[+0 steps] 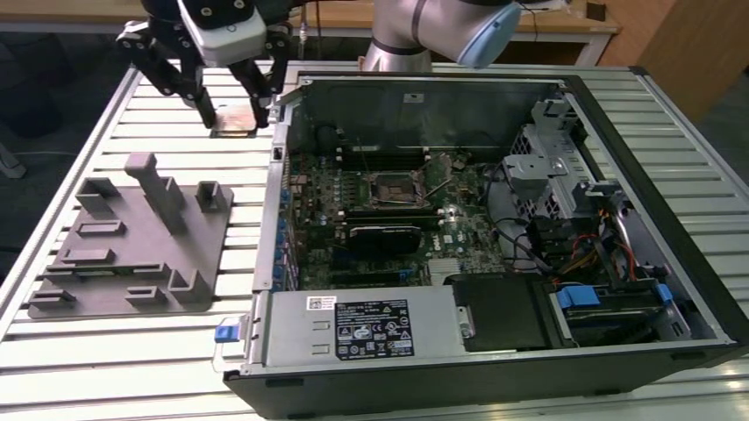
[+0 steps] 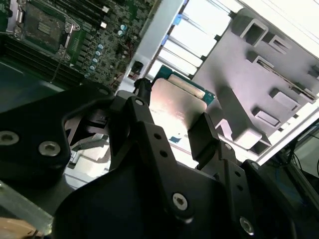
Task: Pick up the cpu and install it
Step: 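Pick up the cpu and move it towards the insertion slot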
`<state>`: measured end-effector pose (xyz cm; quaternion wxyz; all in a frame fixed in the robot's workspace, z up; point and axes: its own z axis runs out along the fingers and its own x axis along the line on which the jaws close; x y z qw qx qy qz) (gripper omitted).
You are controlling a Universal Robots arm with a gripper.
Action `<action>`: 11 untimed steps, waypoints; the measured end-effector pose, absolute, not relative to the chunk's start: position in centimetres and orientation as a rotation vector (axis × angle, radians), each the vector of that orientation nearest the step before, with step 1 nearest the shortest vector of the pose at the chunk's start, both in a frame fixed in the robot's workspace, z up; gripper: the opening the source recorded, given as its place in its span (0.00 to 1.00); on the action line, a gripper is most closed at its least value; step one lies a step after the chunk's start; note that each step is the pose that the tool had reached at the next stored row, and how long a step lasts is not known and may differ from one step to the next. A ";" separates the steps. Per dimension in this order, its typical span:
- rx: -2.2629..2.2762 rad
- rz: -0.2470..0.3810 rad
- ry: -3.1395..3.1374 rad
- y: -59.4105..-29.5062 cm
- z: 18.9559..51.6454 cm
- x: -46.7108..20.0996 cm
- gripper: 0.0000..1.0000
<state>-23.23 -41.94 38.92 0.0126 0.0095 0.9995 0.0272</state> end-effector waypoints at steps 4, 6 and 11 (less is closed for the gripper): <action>0.030 0.085 3.115 -41.9 38.9 -22.3 0.54; 0.030 0.085 3.115 -41.9 38.9 -21.7 0.54; 0.029 0.085 3.115 -41.9 38.9 -20.5 0.54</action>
